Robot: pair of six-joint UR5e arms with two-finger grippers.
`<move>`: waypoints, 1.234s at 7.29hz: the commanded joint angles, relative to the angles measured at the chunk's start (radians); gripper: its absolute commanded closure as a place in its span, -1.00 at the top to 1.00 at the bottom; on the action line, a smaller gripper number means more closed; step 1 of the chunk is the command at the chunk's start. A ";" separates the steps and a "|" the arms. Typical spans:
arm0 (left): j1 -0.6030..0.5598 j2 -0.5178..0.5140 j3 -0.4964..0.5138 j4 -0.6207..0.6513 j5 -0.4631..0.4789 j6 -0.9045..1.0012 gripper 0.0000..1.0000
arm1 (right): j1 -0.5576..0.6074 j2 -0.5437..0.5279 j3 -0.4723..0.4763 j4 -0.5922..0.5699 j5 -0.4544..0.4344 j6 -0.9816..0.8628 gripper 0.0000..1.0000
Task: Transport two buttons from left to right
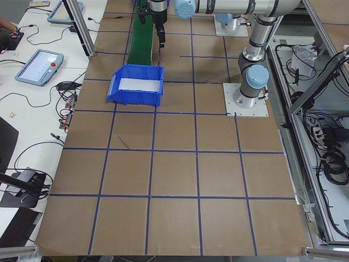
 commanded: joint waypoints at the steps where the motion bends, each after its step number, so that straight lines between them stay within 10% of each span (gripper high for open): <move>1: 0.000 0.000 0.000 0.000 0.001 0.000 1.00 | 0.099 -0.115 -0.005 0.140 -0.006 0.353 1.00; 5: 0.000 0.000 0.000 0.000 0.001 -0.001 1.00 | 0.618 -0.106 -0.074 0.157 -0.023 1.151 1.00; 9: 0.000 0.000 0.000 0.000 0.001 0.000 1.00 | 0.664 -0.109 -0.068 0.192 -0.018 1.865 1.00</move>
